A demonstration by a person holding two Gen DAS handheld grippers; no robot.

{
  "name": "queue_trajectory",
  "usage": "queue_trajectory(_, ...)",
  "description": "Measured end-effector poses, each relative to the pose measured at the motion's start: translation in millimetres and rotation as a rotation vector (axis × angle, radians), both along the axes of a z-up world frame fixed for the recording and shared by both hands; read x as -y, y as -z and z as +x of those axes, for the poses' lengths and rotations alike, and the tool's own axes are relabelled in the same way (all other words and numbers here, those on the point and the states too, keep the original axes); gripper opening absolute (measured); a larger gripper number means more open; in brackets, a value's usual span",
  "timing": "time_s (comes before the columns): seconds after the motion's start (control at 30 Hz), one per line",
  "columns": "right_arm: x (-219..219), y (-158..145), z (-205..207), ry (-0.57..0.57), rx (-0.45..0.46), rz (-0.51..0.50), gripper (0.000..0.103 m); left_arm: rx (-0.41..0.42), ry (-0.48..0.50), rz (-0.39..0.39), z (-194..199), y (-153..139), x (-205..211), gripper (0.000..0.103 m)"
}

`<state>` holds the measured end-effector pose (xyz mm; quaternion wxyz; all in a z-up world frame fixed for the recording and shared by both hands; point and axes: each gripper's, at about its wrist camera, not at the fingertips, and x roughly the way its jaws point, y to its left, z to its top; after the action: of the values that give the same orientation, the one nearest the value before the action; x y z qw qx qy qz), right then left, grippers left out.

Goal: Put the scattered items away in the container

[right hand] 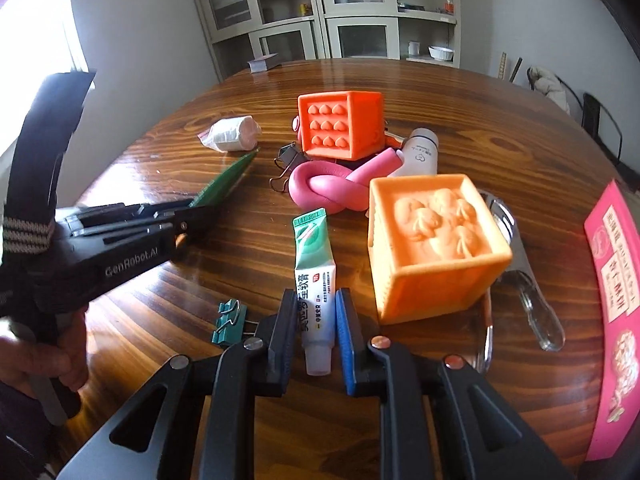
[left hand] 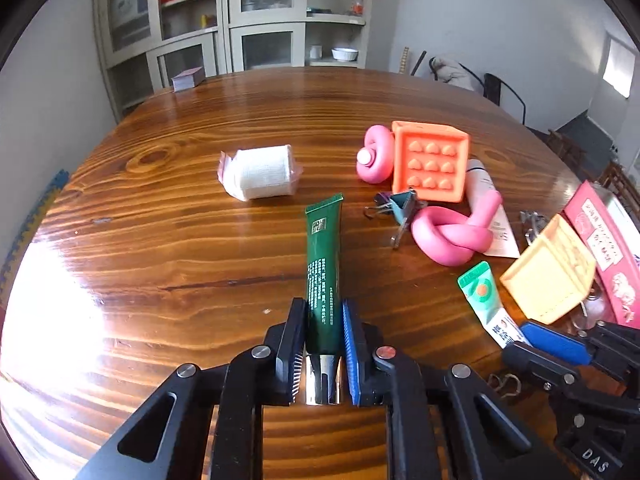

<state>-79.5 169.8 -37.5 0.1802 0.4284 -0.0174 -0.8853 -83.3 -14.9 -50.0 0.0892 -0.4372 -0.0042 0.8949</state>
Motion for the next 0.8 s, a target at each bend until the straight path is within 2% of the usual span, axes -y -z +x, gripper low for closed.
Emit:
queue_trajectory(0.13,-16.8,-10.0,4.5,0.007,-0.018,-0.135,0.021,-0.039,-0.015,0.04,12.9,-9.9,5.9,0.019)
queue_trajectory(0.3,-27.9,-24.6,15.0,0.026,-0.083,-0.188,0.021,-0.072,-0.038,0.096,20.2,-23.2,12.4,0.019)
queue_trajectory(0.43,-37.8,-33.4,24.1,0.057,-0.128,-0.213,0.021,-0.096,-0.018,0.115,30.3,-30.8,4.2,0.019)
queue_trajectory(0.57,-64.1,-43.5,44.2,0.139,-0.19,-0.265,0.021,-0.099,0.022,0.129,35.6,-37.3,-17.8,0.019)
queue_trajectory(0.8,-127.3,-69.4,89.1,0.356,-0.301,-0.212,0.021,-0.11,0.136,0.153,51.4,-48.8,-72.7,0.019)
